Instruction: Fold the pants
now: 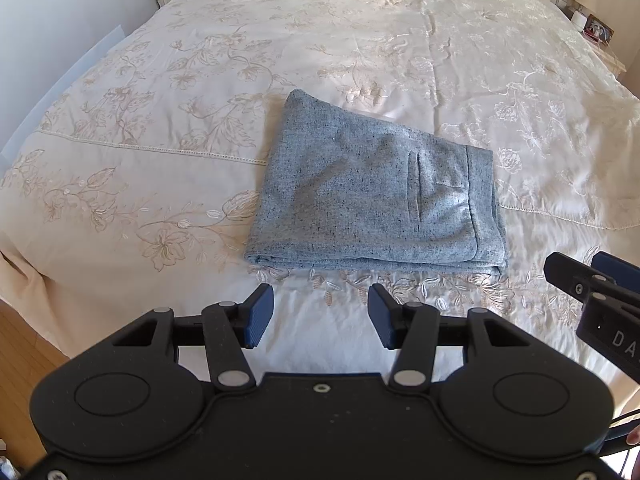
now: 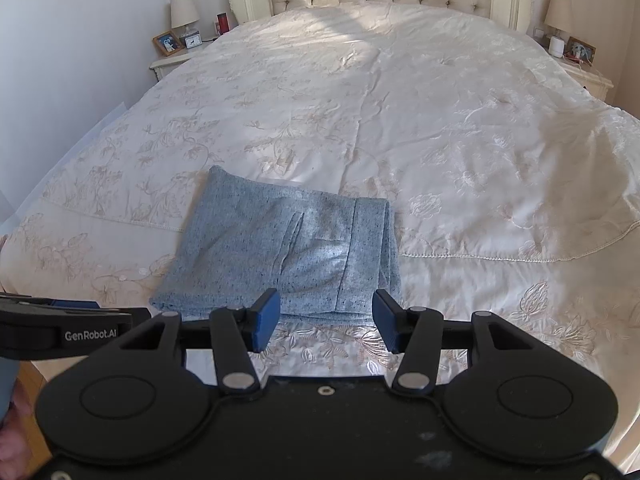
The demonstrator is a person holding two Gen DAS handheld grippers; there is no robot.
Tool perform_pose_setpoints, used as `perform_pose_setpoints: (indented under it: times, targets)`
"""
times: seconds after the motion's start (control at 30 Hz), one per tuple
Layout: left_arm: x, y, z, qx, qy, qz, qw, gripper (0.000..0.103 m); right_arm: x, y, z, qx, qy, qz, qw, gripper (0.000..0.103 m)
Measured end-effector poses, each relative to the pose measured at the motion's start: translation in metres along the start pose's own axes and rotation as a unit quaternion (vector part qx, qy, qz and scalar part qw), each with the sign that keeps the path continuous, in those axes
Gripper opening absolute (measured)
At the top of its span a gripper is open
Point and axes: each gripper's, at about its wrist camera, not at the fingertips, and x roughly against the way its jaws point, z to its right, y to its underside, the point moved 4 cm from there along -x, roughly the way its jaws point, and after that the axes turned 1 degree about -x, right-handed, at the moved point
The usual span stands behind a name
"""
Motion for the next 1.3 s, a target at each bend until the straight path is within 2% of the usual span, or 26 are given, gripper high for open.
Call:
perform_pose_setpoints:
  times: [1.3]
  targets:
    - [-0.005, -0.013, 0.015, -0.014, -0.013, 0.000, 0.9998, 0.057, -0.019, -0.012, 0.010, -0.014, -0.025, -0.009, 1.000, 0.054]
